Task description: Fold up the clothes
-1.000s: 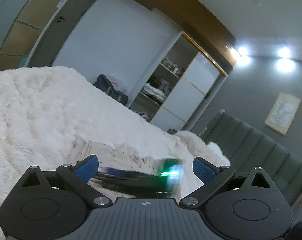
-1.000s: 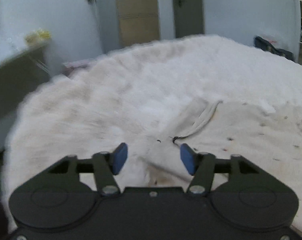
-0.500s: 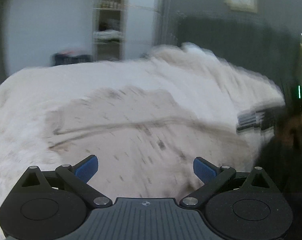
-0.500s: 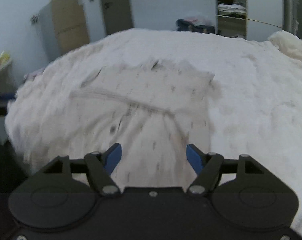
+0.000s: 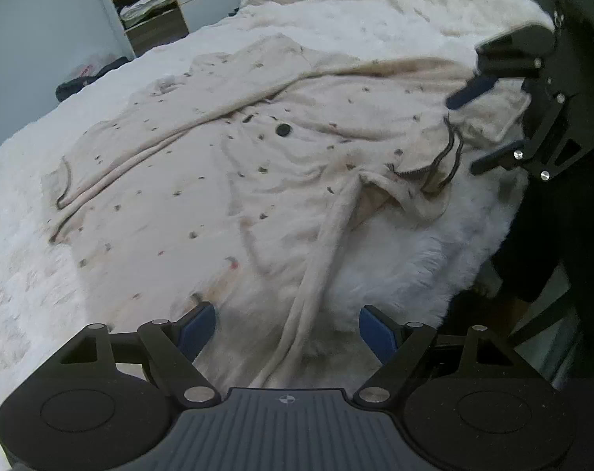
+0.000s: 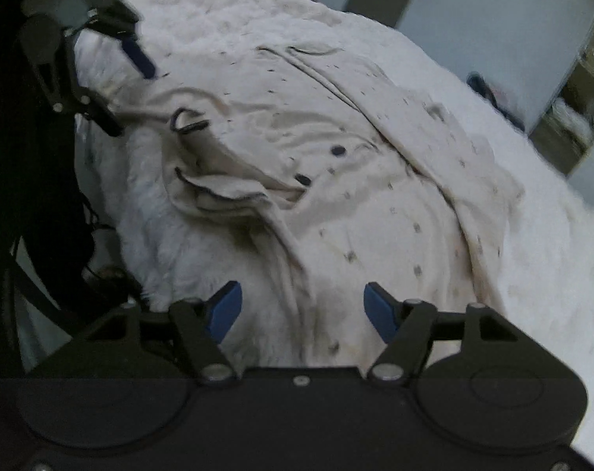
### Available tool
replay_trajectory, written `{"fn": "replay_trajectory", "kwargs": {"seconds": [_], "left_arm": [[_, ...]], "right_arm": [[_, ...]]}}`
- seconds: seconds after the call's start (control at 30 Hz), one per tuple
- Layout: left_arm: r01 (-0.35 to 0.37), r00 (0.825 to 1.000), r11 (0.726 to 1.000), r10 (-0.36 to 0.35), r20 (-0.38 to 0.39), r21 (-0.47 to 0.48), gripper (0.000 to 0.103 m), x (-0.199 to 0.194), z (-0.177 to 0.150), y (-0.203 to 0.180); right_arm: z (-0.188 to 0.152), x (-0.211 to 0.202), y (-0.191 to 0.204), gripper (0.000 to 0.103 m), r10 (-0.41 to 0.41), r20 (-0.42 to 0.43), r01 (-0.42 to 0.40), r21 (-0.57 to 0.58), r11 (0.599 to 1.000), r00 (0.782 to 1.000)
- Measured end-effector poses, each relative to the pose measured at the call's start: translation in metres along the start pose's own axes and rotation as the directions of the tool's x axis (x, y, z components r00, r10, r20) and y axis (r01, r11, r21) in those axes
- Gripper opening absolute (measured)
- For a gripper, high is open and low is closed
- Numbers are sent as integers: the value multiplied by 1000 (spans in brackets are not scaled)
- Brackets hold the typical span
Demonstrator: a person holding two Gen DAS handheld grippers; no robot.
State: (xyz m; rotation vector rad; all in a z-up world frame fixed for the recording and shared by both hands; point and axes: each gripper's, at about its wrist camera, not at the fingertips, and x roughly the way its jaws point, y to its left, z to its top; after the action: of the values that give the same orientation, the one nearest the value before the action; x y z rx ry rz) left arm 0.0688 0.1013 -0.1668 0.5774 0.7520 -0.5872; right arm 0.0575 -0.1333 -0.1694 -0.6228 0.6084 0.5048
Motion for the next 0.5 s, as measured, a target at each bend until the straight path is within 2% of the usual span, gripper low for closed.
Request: {"fn": "replay_trajectory", "kwargs": {"seconds": [0.03,0.07,0.1,0.13,0.2,0.27,0.33,0.37,0.4,0.47,0.5], "left_arm": [[-11,1000,999,11,0,38,55,5,1,-6],[-34,999,997,34,-4,63,41,9,1,-9],[-55,998,995,56,-12,86,20,13,2,-11],[-64,997,993,68,-31,99,13,16,2,-10],[-50,998,994,53,-28,97,5,11,3,-4],[-42,998,992,48,-50,118,4,-4,0,3],[-75,992,981,91,-84,177,4,-18,-7,7],[-76,989,980,98,-111,186,3,-24,-11,12],[-73,986,981,97,-132,178,3,-26,-13,16],[-71,978,987,97,-184,142,3,-32,-21,31],[-71,974,990,96,-203,126,4,-36,-25,37]], "right_arm": [[1,1,2,47,8,8,-8,-2,1000,1000],[3,4,6,20,47,17,-47,-5,999,999],[4,6,8,3,63,14,-63,-12,998,998],[5,9,14,2,64,1,-64,-41,997,998],[4,3,22,1,99,-1,-99,-98,990,995],[-2,-11,26,1,157,12,-153,-165,974,988],[-5,-16,24,3,168,4,-166,-162,973,986],[-7,-18,19,9,205,-27,-207,-146,967,978],[-9,-18,17,9,269,-76,-277,-145,950,960],[-10,-23,15,19,343,-98,-355,-154,922,934],[-9,-28,11,19,367,-80,-375,-146,915,927]]}}
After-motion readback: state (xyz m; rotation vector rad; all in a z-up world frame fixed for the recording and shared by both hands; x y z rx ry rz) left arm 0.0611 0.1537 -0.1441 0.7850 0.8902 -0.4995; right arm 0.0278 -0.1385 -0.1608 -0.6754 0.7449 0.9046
